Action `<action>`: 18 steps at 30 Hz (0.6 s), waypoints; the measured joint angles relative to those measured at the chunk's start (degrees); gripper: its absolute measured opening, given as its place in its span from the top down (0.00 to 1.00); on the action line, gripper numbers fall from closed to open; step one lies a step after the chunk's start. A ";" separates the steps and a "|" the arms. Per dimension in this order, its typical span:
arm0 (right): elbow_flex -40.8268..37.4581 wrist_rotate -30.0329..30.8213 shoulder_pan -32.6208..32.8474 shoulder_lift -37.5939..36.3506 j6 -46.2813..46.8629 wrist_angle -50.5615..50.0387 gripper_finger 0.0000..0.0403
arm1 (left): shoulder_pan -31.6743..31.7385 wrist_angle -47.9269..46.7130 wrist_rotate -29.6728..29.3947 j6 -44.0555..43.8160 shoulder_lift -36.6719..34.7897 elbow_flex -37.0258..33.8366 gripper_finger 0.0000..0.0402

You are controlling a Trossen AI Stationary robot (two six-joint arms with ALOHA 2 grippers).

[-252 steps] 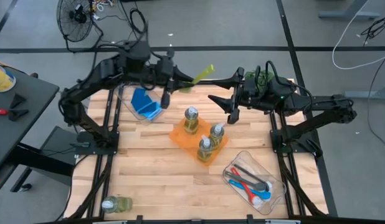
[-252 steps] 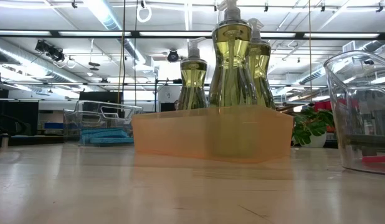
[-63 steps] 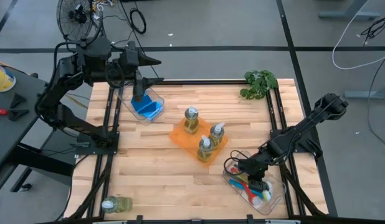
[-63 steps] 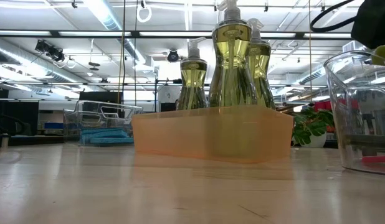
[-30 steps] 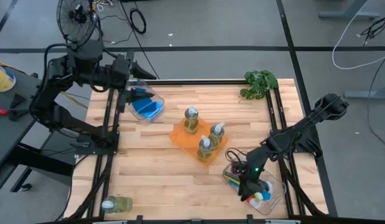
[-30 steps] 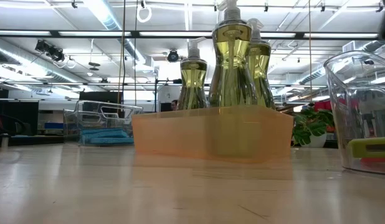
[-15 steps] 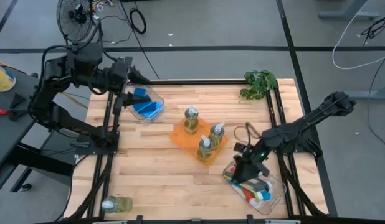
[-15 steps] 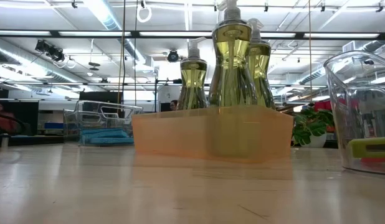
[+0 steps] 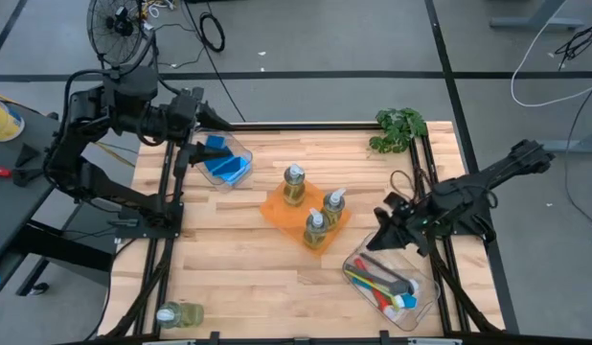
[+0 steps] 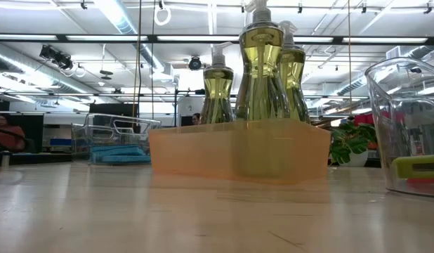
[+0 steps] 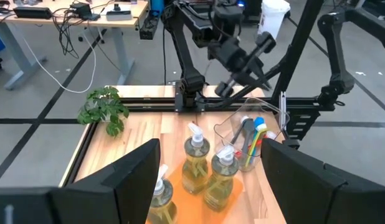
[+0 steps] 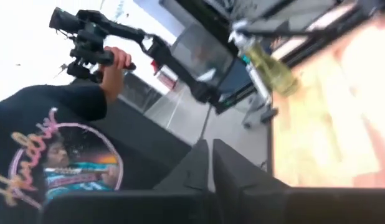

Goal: Pick & Place Kitchen Sink Supplies
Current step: Put the yellow dish soap into the orange bin

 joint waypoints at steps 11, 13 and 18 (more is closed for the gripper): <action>0.01 13.03 0.02 -6.78 -14.44 -6.02 0.99 | -0.01 0.08 -0.16 0.02 0.02 0.00 0.29; -0.01 15.73 0.04 -7.62 -18.61 -6.61 0.99 | 0.00 0.08 -0.57 0.04 0.02 0.00 0.29; -0.01 22.55 0.02 -9.94 -30.03 -6.85 1.00 | -0.01 0.10 -0.66 0.04 0.02 0.00 0.29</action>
